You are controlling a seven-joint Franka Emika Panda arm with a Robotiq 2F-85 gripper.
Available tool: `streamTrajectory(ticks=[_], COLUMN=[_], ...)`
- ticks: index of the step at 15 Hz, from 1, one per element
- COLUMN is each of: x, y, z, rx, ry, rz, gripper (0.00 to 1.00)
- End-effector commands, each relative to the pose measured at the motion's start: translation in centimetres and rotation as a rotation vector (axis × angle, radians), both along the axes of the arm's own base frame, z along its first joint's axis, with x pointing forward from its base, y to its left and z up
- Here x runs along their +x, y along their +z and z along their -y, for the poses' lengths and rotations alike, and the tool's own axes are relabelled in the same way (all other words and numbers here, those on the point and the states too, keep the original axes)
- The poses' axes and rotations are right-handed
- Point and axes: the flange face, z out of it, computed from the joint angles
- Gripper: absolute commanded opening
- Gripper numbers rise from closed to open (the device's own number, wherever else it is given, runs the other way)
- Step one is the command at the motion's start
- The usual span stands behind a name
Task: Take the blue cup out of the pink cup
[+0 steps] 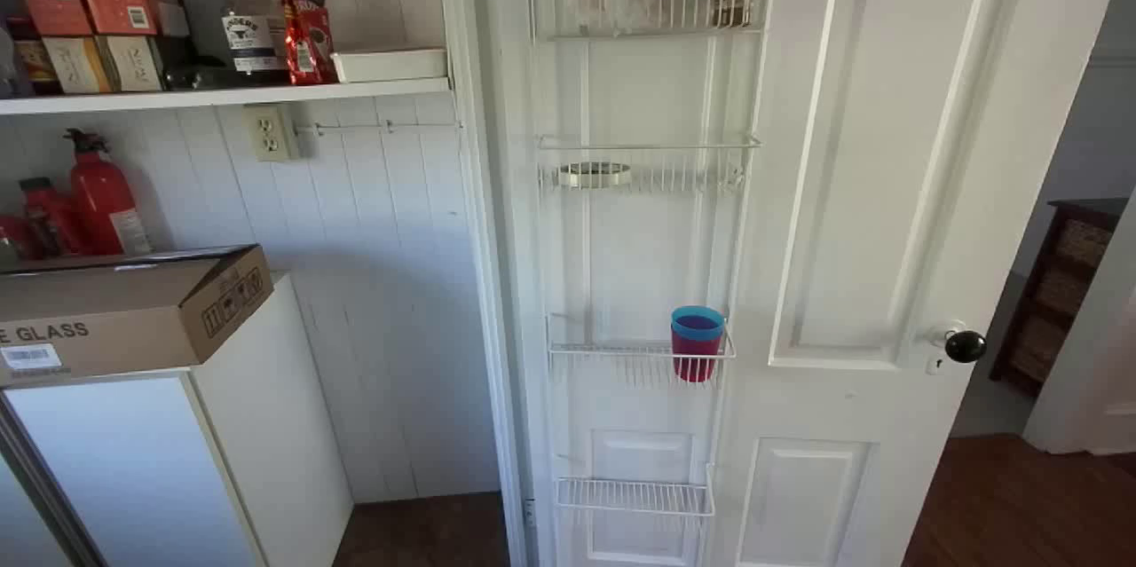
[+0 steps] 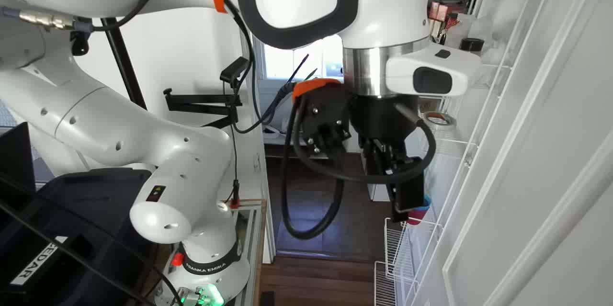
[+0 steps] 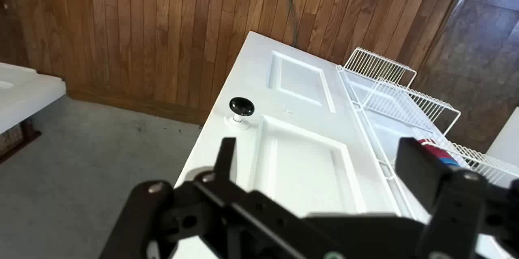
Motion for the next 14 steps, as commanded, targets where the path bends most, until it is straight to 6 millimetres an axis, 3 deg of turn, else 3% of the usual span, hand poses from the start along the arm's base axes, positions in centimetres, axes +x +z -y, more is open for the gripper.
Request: streamTrajectory(ticks=[1,6,9,14], x=[0.0,0.0,1.8,4.6], y=[0.1,0.1,-5.4,-13.6], z=[0.0,0.0,-1.3,-6.1], rx=[0.000,0.000,0.135,0.333], ry=[0.000,0.000,0.099,0.223], rz=[-0.001,-0.001,-0.025,0.055], gripper=[1.00,1.00,1.00,1.00])
